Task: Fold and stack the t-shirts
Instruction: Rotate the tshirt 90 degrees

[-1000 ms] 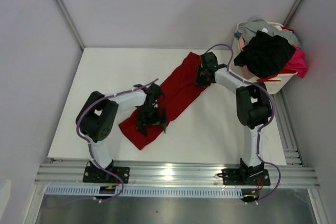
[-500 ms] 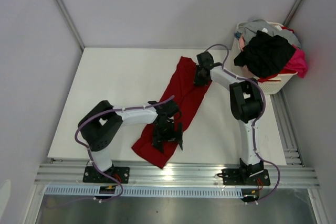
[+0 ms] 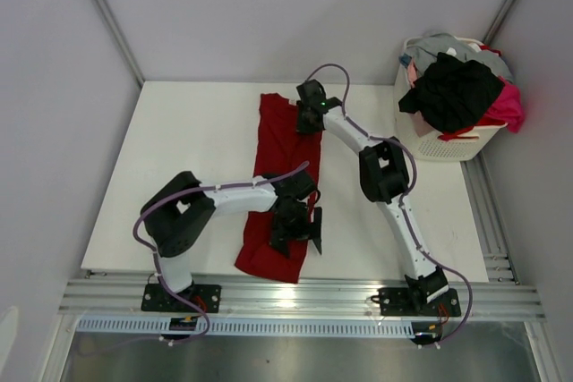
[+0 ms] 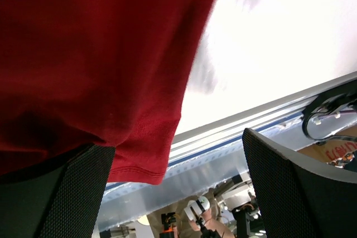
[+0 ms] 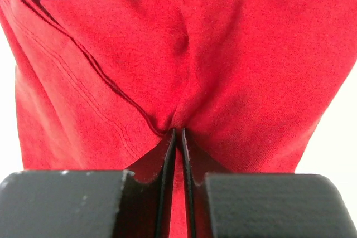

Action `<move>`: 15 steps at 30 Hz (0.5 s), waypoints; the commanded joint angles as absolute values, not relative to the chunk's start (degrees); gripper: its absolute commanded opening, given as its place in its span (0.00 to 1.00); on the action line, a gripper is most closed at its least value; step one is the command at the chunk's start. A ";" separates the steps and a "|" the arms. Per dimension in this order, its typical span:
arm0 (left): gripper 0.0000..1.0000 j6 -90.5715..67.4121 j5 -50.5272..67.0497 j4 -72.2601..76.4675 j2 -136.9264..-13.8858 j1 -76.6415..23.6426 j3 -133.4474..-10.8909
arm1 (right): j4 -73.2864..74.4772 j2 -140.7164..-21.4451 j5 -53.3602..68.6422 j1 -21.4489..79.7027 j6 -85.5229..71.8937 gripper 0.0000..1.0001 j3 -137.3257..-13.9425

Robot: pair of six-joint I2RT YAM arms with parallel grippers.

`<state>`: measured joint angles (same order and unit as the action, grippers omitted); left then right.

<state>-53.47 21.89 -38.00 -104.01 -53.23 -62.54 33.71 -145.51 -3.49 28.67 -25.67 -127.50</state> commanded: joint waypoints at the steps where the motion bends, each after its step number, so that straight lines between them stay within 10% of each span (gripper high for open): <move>1: 0.99 -50.63 17.49 -34.54 -106.70 -52.65 -64.42 | 40.25 -154.15 -2.72 30.32 -25.32 0.15 -135.59; 8: 0.99 -48.52 18.19 -32.86 -105.73 -48.96 -62.04 | 36.13 -156.27 -0.45 28.66 -24.35 0.20 -139.30; 15: 0.99 -42.29 13.99 -44.17 -97.49 -49.92 -72.31 | 31.57 -148.12 10.02 27.77 -20.32 0.60 -144.22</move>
<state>-47.83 20.27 -39.51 -104.03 -49.91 -65.93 33.98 -152.57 5.72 28.23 -24.18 -140.42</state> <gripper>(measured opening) 0.993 0.527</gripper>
